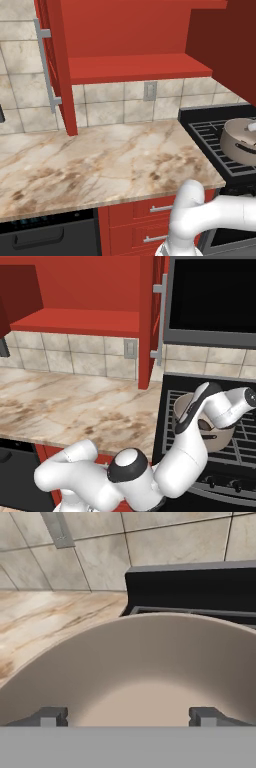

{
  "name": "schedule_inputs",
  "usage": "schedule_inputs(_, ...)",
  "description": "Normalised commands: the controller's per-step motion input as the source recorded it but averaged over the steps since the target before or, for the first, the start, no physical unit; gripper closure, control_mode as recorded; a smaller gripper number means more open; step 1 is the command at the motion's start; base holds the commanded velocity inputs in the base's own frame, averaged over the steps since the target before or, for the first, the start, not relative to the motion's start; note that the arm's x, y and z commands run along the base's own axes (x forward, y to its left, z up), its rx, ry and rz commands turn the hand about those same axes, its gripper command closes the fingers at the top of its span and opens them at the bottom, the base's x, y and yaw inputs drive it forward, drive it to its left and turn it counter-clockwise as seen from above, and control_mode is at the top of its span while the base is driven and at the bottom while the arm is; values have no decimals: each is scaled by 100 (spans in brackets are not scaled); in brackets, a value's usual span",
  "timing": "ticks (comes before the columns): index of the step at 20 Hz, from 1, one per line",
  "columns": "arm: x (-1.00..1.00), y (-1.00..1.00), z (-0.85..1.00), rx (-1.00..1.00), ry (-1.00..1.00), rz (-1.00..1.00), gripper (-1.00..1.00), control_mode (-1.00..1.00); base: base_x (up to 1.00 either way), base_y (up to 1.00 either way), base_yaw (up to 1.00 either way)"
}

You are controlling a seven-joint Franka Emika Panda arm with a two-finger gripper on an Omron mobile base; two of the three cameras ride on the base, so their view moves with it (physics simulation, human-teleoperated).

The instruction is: Open the cabinet and move the ladle to the pot. Then close the cabinet.

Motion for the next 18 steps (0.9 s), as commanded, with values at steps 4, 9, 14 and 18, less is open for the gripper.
schedule_inputs(4, -42, -5, 16, 0, -4, 0, -100, -100, 0, 0, 0)
schedule_inputs(9, -62, -27, 42, 0, -8, 0, -100, -100, 0, 0, 0)
schedule_inputs(14, -56, -21, 61, 1, -9, 0, -100, -100, 0, 0, 0)
schedule_inputs(18, -18, 0, 64, 11, -6, 2, -100, -100, 0, 0, 0)
